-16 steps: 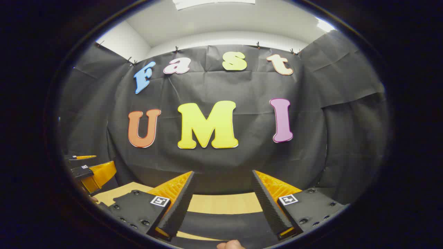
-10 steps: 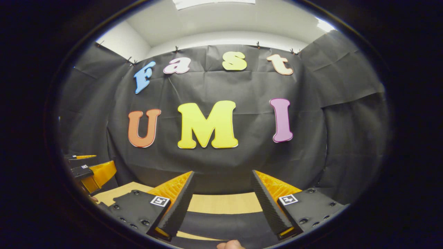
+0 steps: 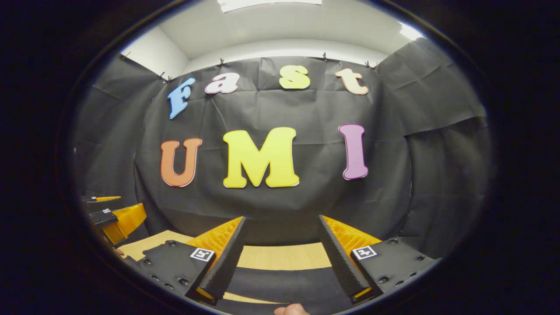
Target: Grasp the waist and the cuffs of the jeans and fold them to make the two legs overlap; first hold the waist and fold one-third of the jeans toward the cuffs, then hold the cuffs and fold the remaining one-third in the same direction to finish folding.
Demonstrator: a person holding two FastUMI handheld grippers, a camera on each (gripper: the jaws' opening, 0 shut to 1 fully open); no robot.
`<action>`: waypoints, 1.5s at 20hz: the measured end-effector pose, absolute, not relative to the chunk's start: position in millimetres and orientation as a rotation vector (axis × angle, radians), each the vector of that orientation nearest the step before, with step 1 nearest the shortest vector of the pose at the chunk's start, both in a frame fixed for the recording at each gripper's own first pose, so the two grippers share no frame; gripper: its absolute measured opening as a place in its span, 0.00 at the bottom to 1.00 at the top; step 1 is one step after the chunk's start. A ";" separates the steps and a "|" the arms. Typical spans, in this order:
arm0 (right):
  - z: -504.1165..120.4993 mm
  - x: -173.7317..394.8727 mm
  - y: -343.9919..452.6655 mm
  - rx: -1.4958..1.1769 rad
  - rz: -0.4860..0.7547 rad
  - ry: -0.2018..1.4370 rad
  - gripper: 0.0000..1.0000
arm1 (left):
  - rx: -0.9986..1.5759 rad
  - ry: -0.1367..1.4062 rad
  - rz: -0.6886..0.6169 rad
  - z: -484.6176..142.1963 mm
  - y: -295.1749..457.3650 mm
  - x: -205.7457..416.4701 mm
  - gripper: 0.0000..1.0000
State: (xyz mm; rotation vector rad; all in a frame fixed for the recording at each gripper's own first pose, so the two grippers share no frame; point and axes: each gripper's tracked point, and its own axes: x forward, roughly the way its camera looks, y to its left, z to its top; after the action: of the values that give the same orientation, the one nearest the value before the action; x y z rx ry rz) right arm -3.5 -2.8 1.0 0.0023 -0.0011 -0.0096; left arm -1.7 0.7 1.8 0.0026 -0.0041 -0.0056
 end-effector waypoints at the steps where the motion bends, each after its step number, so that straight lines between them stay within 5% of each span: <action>1: 1.9 -3.9 -2.6 0.001 -0.009 -0.002 0.98 | 0.001 -0.004 -0.006 2.4 1.2 -1.5 1.00; 16: 3.7 -4.0 1.0 -0.008 -0.001 -0.009 0.98 | -0.106 0.049 0.059 -10.9 31.0 -9.5 0.99; 17: 2.9 -3.2 -0.1 -0.007 -0.003 -0.007 0.98 | -0.123 0.064 0.073 -14.9 37.4 -13.6 0.94; 20: 0.8 -1.6 0.1 -0.005 -0.004 -0.001 0.98 | -0.199 0.125 0.120 -33.1 60.0 -25.5 0.99; 30: -13.4 5.2 -9.2 -0.030 -0.020 0.047 0.98 | -0.862 0.555 0.524 -187.7 184.8 -139.8 0.99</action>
State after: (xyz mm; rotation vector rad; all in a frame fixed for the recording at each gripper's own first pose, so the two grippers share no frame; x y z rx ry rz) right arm 5.2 -9.2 -13.4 -0.0303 0.0468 -0.0200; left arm -139.8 184.8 -187.7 -0.8616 0.5549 0.5243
